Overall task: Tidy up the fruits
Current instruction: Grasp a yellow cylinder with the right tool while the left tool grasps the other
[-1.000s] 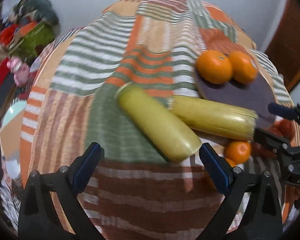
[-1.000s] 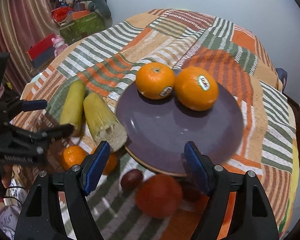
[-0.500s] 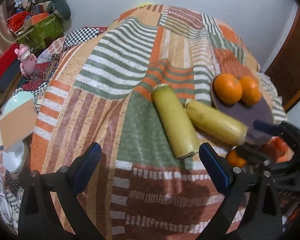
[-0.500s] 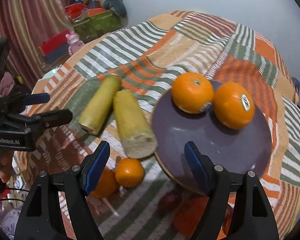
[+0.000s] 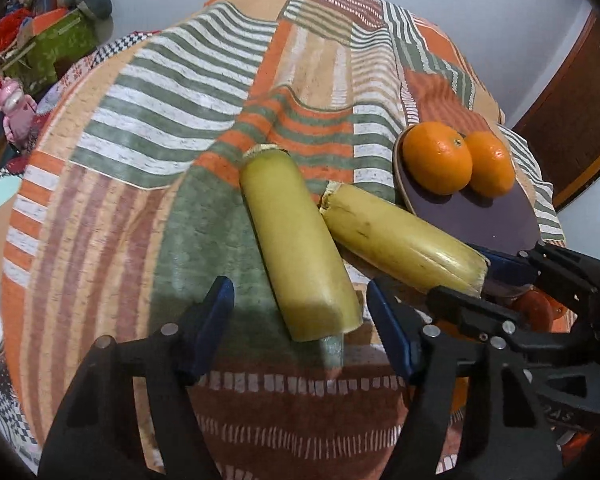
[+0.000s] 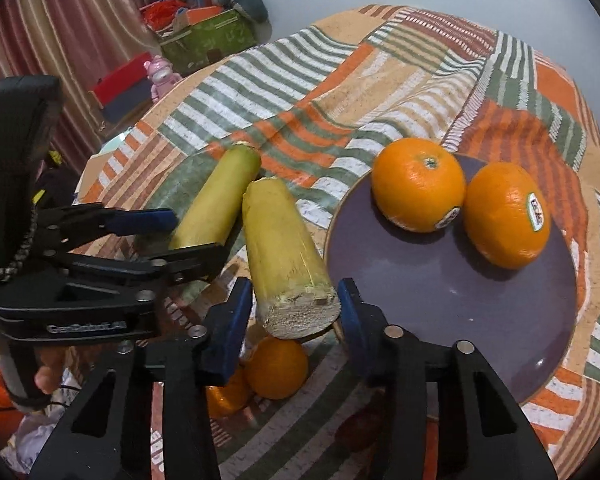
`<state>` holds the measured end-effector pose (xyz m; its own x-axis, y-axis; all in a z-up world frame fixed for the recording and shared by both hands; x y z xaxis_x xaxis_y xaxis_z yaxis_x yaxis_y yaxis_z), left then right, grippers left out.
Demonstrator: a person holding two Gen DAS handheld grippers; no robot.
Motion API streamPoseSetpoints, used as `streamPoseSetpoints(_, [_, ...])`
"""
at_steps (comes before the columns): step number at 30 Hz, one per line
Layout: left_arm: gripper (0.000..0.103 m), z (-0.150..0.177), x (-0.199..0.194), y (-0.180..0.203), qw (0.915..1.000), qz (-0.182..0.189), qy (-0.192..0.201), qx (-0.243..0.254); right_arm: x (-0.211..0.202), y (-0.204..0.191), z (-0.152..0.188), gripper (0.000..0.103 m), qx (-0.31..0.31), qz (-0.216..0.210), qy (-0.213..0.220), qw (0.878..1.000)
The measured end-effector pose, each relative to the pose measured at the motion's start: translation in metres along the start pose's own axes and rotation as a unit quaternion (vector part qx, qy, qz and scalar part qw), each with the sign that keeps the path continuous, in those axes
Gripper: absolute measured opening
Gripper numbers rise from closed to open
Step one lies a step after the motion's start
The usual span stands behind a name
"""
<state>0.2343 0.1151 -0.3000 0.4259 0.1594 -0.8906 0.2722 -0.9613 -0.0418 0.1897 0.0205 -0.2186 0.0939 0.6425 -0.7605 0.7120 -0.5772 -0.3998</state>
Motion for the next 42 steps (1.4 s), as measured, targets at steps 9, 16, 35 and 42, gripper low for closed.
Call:
streamPoseSetpoints(9, [0.042,0.0,-0.009,0.003,0.9996,-0.008,0.019,0.02,-0.006,-0.007,-0.002,0.039,0.0,0.003,0.01,1.0])
streamPoseSetpoints(16, [0.036,0.019,-0.029,-0.011,0.9995,0.011,0.022,0.019,-0.026,-0.025,0.009,0.037,-0.027,0.018,0.017,0.999])
streamPoseSetpoints(35, [0.034,0.037,-0.072,-0.008,0.9981,-0.002,0.042,0.045,-0.056,-0.034,0.037,0.037,-0.034,0.017,0.013,0.999])
streamPoseSetpoints(42, [0.039,0.037,-0.069,-0.006,0.9978,-0.001,0.043,0.05,-0.035,-0.035,0.024,0.038,-0.051,0.018,-0.006,0.999])
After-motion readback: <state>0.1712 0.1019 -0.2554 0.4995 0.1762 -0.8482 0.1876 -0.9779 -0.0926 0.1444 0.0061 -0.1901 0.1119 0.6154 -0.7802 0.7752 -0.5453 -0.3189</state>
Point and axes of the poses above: each gripper's, at about its wrist camera, not at the fingertips, and x roughly the way its jaws point, y to its right, z to its underside, the point moved 6 cm from there along x, roughly the way its jaws point, and after that the axes turned 15 degrees about -z, right-handed, at the moved point
